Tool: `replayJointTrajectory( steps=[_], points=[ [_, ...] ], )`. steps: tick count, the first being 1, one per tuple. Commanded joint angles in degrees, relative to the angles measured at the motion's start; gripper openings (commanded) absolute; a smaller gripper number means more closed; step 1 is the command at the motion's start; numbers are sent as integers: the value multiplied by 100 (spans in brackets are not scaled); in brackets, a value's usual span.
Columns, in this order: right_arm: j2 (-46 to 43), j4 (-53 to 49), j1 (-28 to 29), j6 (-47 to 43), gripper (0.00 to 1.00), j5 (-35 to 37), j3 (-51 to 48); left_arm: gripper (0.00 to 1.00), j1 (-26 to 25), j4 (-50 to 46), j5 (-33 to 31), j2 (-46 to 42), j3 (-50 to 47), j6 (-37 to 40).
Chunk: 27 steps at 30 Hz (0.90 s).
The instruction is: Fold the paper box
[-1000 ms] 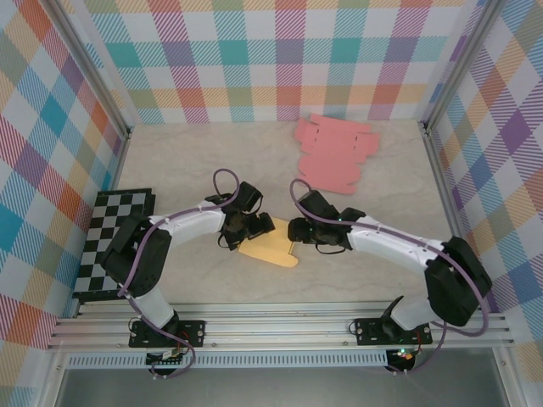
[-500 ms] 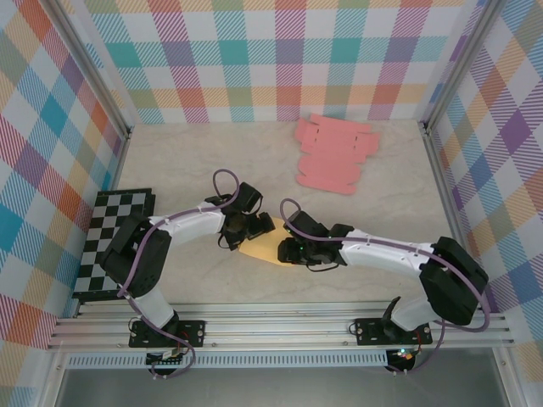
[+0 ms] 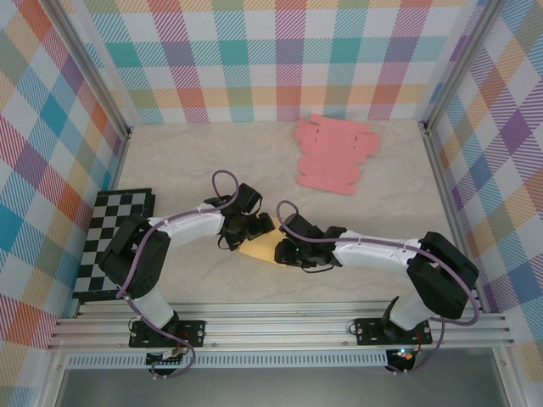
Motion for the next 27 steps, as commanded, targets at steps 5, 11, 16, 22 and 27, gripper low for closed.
replayJointTrajectory(
  steps=[5,11,16,22,27],
  points=[
    [6,-38,147,129,37,-20,-51,94,-45,-497,-519,265,-335,-140],
    [-31,-114,195,63,37,45,-31,94,-43,-508,-523,276,-317,-140],
    [-17,-31,196,-70,32,-13,-2,94,-42,-524,-520,276,-307,-140],
    [12,-46,197,-348,35,87,57,94,-44,-547,-526,276,-309,-140],
    [27,131,190,-607,35,192,-13,94,-49,-557,-522,276,-278,-130]
  ],
)
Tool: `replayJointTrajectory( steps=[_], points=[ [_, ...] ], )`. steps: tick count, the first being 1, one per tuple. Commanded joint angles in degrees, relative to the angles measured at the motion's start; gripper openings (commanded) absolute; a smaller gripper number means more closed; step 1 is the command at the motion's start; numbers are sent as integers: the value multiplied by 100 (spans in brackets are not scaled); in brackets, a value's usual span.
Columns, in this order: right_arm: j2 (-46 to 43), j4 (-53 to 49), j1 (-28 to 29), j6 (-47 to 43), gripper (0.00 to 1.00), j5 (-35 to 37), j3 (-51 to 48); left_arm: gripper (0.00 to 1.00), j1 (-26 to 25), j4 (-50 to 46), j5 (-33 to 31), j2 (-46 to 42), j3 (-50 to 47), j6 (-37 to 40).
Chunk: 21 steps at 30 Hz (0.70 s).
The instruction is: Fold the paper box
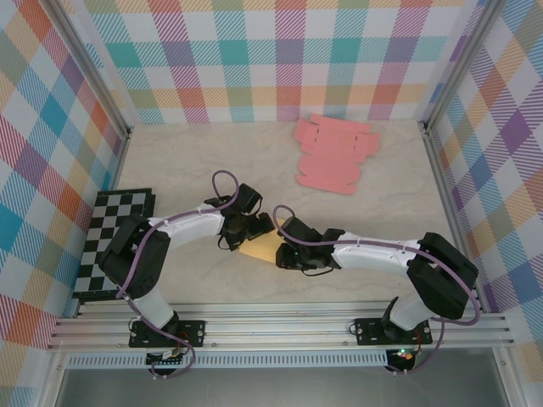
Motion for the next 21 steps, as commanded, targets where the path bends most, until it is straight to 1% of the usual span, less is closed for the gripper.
replayJointTrajectory(
  steps=[1,3,5,7,13,18,21],
  points=[
    [23,255,44,-296,35,130,0,94,-40,-599,-503,279,-256,-129],
    [52,173,48,-315,37,155,40,94,-40,-607,-508,276,-259,-123],
    [113,79,42,-334,42,193,94,94,-36,-607,-506,268,-243,-120],
    [146,118,46,-352,43,193,74,94,-40,-607,-508,273,-253,-126],
    [153,377,49,-343,43,219,-11,94,-39,-563,-495,286,-289,-151],
    [146,725,49,-341,40,114,-81,94,-40,-537,-460,305,-292,-173],
    [178,490,48,-360,39,244,32,94,-40,-537,-473,288,-294,-182]
  ],
)
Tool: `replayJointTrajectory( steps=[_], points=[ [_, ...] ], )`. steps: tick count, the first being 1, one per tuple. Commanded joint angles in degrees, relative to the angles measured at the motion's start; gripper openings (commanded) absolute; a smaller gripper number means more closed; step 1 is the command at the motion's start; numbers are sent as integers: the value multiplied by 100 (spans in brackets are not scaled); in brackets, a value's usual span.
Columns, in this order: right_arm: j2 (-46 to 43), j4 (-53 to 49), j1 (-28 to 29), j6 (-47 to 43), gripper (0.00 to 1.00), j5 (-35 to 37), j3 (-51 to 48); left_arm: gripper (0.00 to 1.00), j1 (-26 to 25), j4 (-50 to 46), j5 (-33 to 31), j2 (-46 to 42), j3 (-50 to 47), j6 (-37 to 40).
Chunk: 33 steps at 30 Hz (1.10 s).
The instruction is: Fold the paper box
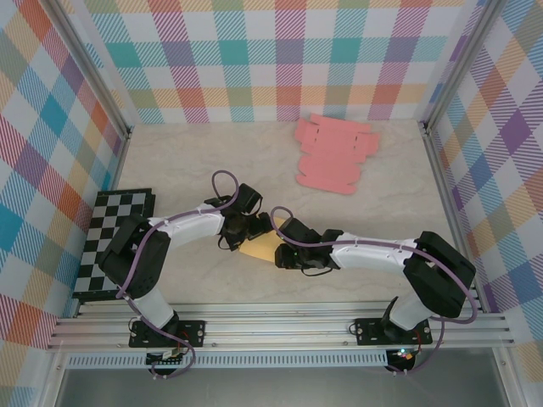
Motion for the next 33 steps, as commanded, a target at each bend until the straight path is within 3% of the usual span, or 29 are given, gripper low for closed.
replayJointTrajectory(
  steps=[1,8,13,26,33],
  points=[
    [101,194,42,-149,38,148,115,94,-45,-550,-463,285,-294,-123],
    [94,130,42,-411,34,375,39,94,-41,-564,-477,287,-303,-115],
    [122,397,52,-580,34,4,34,94,-40,-563,-469,305,-278,-116],
    [190,462,51,-964,29,-56,96,94,-40,-567,-476,324,-300,-116],
    [268,-41,47,-1248,29,503,272,94,-41,-560,-468,346,-268,-108]
  ],
)
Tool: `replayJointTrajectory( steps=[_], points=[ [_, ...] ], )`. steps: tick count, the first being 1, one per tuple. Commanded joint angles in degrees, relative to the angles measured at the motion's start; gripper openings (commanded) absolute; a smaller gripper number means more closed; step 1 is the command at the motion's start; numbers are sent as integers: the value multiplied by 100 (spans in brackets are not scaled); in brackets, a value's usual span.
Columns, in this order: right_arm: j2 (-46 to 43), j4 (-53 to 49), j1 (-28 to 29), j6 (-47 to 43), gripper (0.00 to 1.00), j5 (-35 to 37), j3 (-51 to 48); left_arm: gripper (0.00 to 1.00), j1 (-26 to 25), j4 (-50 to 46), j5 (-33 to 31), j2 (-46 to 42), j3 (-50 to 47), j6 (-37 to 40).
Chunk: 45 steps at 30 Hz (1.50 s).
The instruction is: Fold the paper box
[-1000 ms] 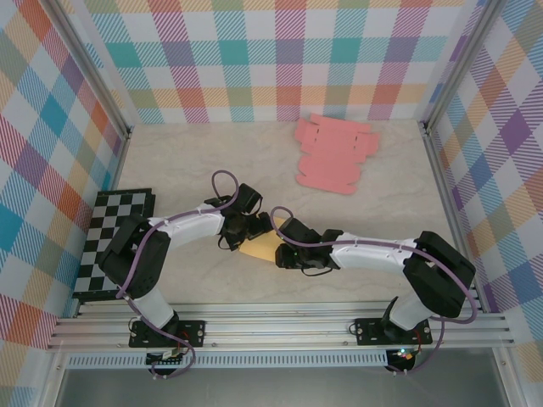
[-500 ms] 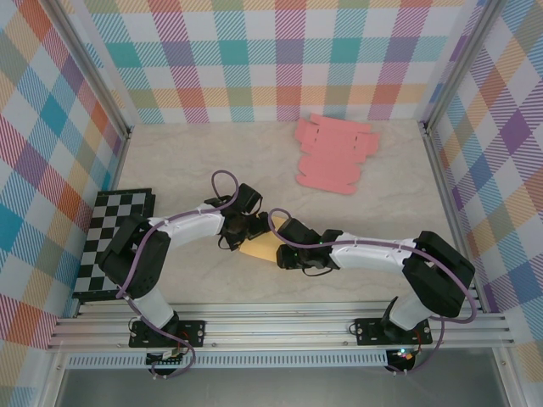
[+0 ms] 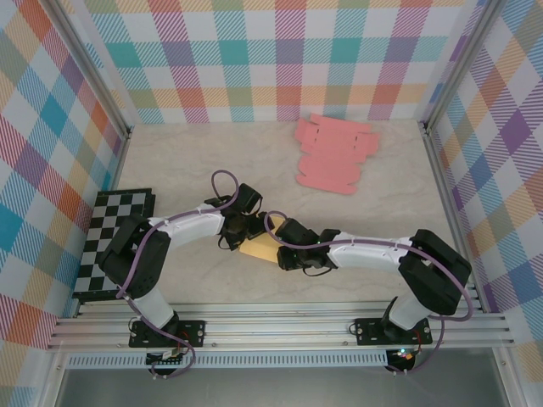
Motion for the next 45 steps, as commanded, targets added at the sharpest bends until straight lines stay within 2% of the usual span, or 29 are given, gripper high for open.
replayJointTrajectory(
  steps=[1,8,13,19,25,29,36,41,45],
  points=[
    [92,27,41,-341,29,322,182,94,-36,-596,-389,345,-268,-81],
    [44,129,40,-712,30,656,121,94,-40,-580,-379,372,-283,-59],
    [-11,252,38,-1365,30,925,185,94,-39,-612,-375,379,-239,4],
    [-101,1095,40,-2404,34,1096,-163,94,-40,-595,-350,443,-221,16],
    [-74,1866,45,-3170,35,1464,-652,94,-40,-589,-293,555,-161,62],
    [-215,2543,43,-3546,34,1403,-1057,94,-40,-622,-295,614,-83,136],
    [108,3222,42,-3995,34,1669,-1250,94,-27,-616,-197,776,24,217],
    [311,3501,38,-4024,40,2166,-1253,94,-14,-613,-170,807,30,253],
    [304,3629,-90,-3932,42,2194,-1212,94,13,-582,-136,835,13,271]
  ],
)
